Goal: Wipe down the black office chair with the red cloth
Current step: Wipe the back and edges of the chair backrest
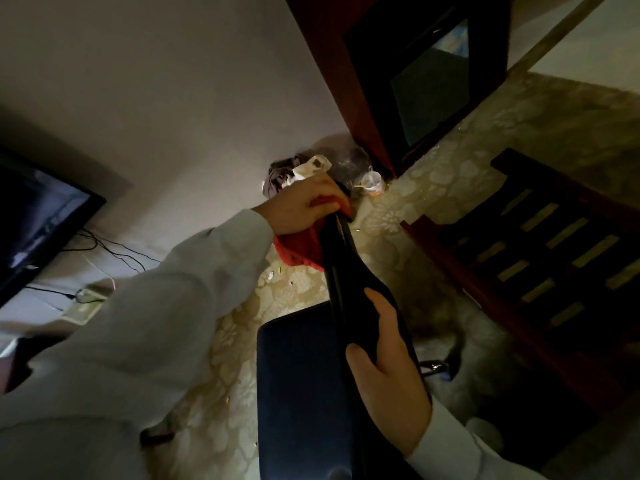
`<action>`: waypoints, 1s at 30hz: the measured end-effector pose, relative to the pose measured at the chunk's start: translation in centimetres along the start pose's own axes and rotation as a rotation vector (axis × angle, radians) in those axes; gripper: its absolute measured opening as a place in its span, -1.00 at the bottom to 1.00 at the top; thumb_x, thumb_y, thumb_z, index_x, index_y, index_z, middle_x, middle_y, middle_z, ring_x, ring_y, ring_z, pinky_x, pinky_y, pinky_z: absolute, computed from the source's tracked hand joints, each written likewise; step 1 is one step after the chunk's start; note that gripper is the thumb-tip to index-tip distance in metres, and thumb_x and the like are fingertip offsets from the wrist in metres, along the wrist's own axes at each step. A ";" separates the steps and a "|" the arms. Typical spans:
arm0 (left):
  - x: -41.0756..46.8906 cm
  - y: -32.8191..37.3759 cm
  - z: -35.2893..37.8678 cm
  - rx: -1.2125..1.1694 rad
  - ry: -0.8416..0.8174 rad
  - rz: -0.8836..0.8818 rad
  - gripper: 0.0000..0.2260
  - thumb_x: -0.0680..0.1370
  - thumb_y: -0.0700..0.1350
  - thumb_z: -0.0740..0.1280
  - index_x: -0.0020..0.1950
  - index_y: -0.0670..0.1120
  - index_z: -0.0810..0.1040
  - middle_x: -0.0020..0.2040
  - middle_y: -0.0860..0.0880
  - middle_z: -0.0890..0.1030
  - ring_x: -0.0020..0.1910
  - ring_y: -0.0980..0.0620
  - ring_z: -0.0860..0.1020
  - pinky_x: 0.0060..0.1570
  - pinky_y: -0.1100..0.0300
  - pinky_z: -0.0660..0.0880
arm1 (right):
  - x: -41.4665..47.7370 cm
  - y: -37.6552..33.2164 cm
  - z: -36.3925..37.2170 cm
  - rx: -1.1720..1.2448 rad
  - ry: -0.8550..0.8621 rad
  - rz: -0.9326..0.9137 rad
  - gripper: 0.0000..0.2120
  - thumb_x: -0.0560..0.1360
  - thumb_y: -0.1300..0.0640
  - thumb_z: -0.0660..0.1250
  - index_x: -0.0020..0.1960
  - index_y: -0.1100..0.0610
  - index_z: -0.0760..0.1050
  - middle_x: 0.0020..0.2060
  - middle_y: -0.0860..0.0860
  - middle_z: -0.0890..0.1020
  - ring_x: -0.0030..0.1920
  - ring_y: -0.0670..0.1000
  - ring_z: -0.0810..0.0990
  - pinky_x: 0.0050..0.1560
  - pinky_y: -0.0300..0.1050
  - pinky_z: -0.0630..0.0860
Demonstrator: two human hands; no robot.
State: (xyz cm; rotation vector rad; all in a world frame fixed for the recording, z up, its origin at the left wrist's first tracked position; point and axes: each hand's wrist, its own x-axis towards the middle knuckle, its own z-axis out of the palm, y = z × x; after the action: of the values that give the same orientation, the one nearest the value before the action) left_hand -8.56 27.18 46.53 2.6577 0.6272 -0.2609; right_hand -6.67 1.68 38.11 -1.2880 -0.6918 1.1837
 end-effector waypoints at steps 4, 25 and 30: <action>-2.0 3.2 -0.4 -0.116 -0.199 0.080 -0.82 0.56 -0.17 0.25 0.10 0.00 0.58 0.13 -0.06 0.52 0.15 0.12 0.49 0.21 0.39 0.35 | 0.1 -0.3 0.0 -0.010 0.002 -0.025 -0.34 0.33 -0.03 0.15 0.43 -0.17 0.13 0.29 -0.10 0.43 0.31 -0.05 0.40 0.29 0.07 0.40; 5.7 -1.9 -3.2 0.277 -0.156 -0.177 -0.79 0.61 -0.17 0.21 0.12 -0.15 0.61 0.04 0.02 0.50 0.01 0.14 0.39 -0.03 0.41 0.21 | -0.3 -1.2 0.0 -0.029 0.017 -0.003 -0.39 0.37 0.09 0.14 0.35 -0.27 0.11 0.35 -0.20 0.33 0.36 -0.22 0.30 0.36 -0.07 0.33; 3.8 -0.2 -2.7 0.249 -0.167 -0.093 -0.81 0.60 -0.11 0.23 0.08 -0.03 0.63 0.08 0.02 0.59 0.07 0.10 0.48 0.08 0.31 0.28 | -0.1 -0.8 0.1 0.024 0.018 0.011 -0.37 0.34 -0.03 0.17 0.41 -0.17 0.17 0.30 -0.09 0.41 0.29 -0.03 0.42 0.27 0.07 0.44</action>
State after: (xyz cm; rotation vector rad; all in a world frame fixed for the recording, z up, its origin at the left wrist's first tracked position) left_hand -5.00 29.93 47.91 2.8050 0.7043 -0.6172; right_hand -6.56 1.74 38.90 -1.2827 -0.6564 1.1839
